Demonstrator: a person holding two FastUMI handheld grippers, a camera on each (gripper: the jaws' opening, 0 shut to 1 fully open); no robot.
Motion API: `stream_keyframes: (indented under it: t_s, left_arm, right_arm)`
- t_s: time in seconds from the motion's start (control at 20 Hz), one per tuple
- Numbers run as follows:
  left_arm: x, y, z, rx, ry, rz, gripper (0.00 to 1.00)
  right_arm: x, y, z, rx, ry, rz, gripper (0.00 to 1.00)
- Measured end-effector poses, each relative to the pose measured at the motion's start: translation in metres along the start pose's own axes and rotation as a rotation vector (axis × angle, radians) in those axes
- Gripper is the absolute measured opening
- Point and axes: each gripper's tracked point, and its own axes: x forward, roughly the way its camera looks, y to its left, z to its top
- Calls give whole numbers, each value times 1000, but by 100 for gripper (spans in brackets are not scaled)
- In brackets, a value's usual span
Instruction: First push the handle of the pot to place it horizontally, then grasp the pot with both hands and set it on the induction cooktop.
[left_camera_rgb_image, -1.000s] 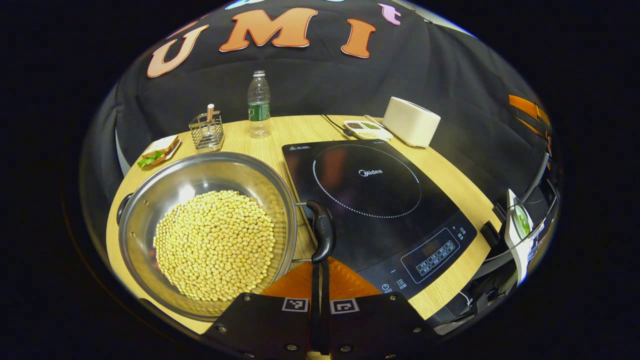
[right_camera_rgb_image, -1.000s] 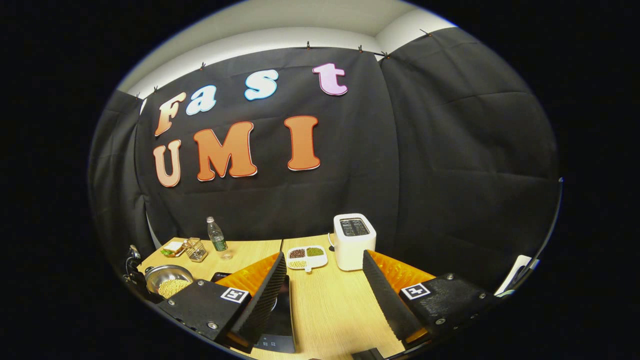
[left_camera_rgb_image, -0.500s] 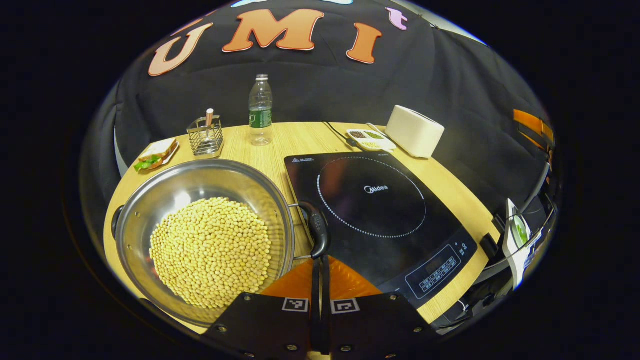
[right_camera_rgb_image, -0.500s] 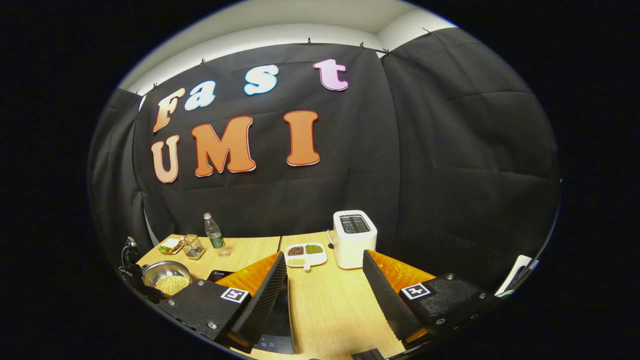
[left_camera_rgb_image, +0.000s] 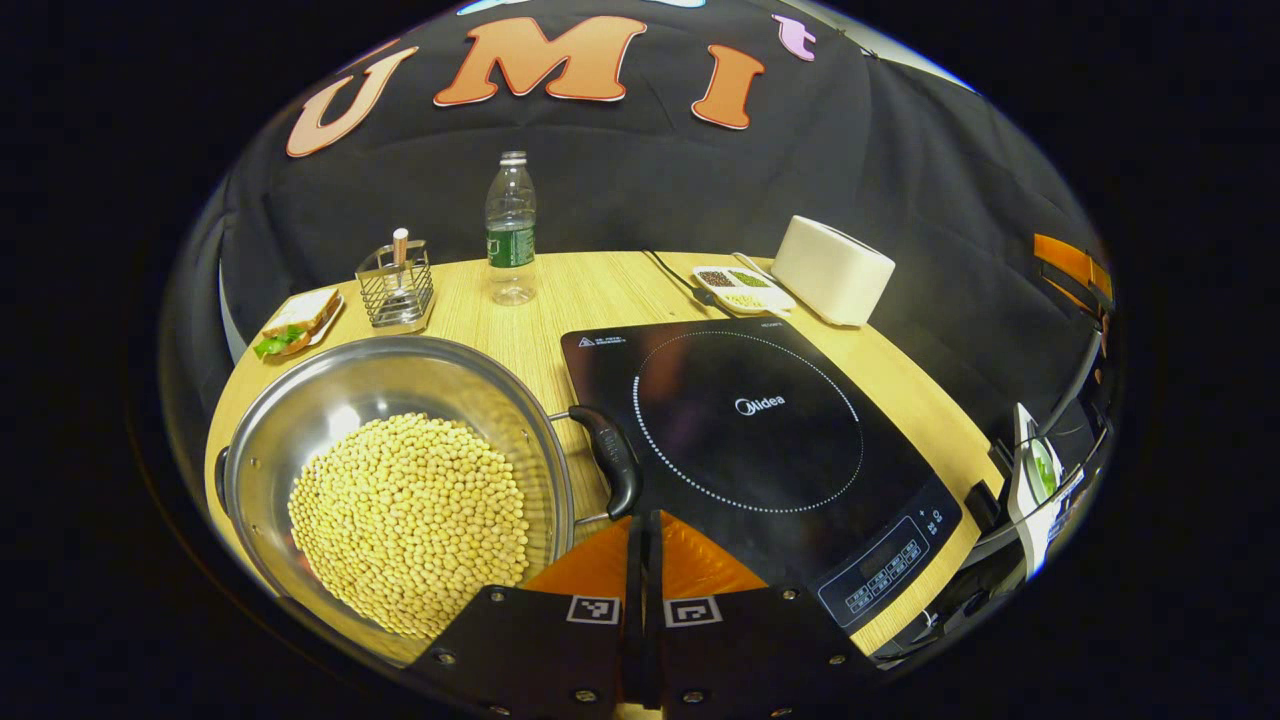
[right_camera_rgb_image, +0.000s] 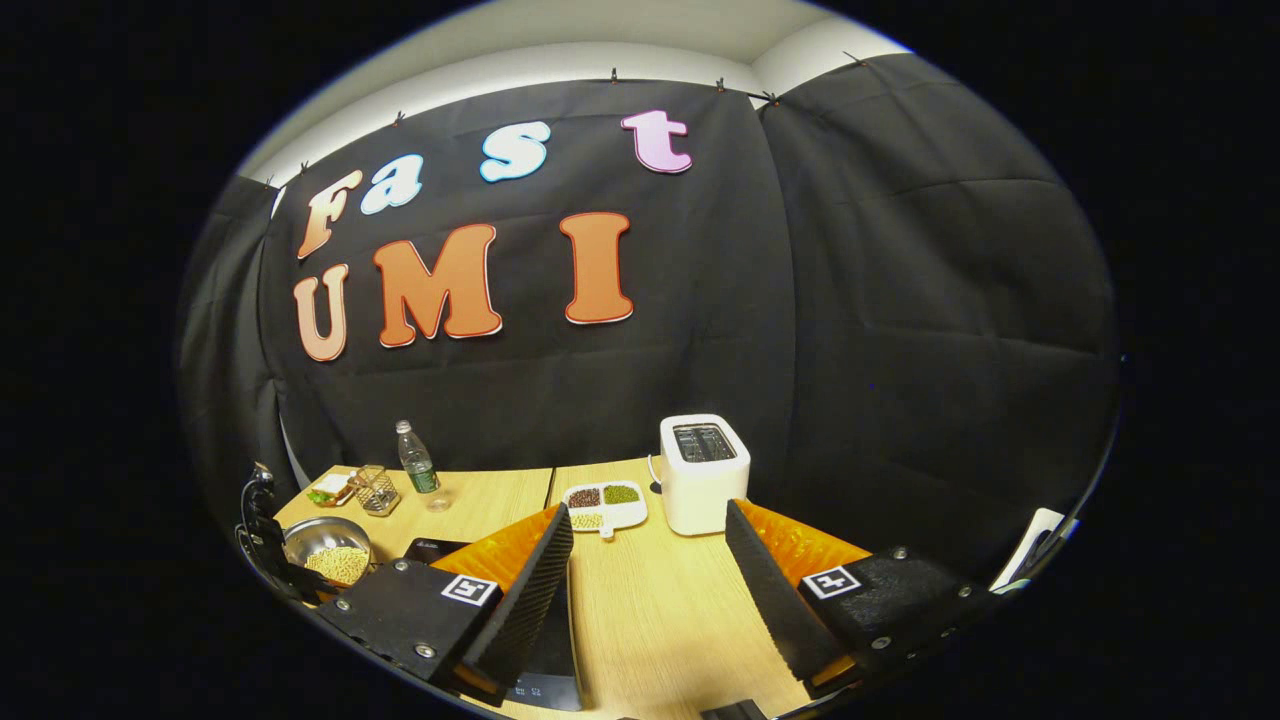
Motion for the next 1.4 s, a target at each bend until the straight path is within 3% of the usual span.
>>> stream_keyframes:
  t_s: [0.35, 0.6, 1.05, 1.4]
  left_arm:
    - [3, 0, 9, 21, -10, 8, 2]
    - [-29, -1, 36, 28, -97, 7, 2]
    - [-140, 46, 99, 3, -377, 101, 1]
    - [-238, 109, 106, -47, -538, 218, 2]
  right_arm:
    - [1, -3, -2, 4, 9, -16, 95]
    - [-10, 7, 8, 0, -12, -8, 95]
    - [-42, 53, 33, -48, -76, 51, 95]
    - [-55, 97, 37, -69, -94, 107, 100]
